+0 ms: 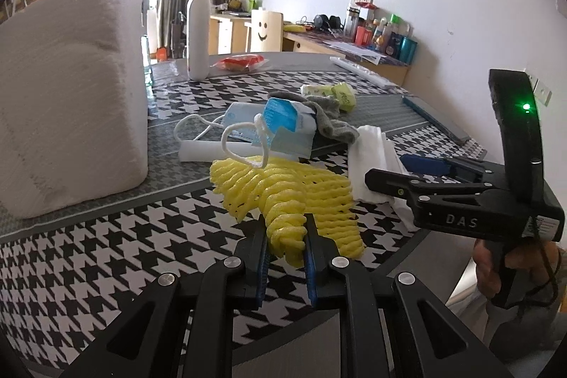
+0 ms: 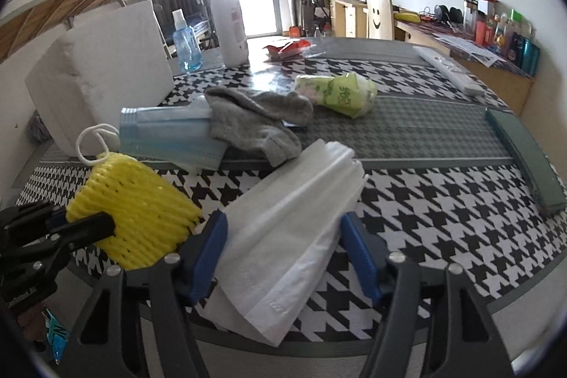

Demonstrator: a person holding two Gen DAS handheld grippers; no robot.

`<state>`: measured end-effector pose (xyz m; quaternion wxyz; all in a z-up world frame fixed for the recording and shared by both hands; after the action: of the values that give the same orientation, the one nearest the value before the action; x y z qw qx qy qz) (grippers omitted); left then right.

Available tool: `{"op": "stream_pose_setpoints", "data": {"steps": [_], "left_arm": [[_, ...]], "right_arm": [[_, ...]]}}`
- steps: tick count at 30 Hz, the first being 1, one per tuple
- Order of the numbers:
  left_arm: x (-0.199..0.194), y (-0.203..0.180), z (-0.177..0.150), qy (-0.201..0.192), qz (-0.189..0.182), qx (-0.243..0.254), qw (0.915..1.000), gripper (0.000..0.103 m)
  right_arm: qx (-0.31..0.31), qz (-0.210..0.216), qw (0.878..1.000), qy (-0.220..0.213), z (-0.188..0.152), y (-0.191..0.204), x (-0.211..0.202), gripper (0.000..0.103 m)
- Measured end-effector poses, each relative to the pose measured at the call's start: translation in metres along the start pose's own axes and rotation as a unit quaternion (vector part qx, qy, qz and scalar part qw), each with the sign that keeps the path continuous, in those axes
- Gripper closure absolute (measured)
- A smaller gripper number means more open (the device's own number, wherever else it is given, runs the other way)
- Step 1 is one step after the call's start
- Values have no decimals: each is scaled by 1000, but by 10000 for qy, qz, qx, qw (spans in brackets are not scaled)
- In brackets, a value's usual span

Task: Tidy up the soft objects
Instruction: 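Lift the yellow net with the left tool while the right tool grasps the white tissue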

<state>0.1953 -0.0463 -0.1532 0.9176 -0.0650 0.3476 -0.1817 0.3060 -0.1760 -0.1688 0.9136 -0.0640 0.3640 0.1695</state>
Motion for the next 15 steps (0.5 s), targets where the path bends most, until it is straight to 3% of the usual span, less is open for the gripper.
{"op": "stream_pose_setpoints", "data": {"steps": [2,6,8,11,15], "left_arm": [[-2,0,-1,-13,9,-29,10000,85],[-7,5,-3,-28,52,-104,9999,85],[-11,7,-3,-73,72,-135,9999,85],[-15,8,0,-142,85,-134,9998,85],[-22,9,1,-183,144,-122,9997,85]], "right_arm": [[-5,34,10000,17,1,2,-1,50],[-55,17,10000,67,0,5,0,67],[-93,60,9999,81,1,7,0,84],[-123,203,9997,79,0,12,-1,90],[-51,264,9996,-43,4,9,-10,91]]}}
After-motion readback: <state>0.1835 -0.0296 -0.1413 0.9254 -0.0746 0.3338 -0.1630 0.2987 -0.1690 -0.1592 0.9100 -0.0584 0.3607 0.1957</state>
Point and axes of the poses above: each gripper's, at about its wrist camera, not at the fingertips, and x roughly the way its jaws point, y to its left, z to its top, the point moved 10 cm from there along x, roughly the way its jaws point, and after that the axes turned 9 degrees about -z, right-handed, at the moved point
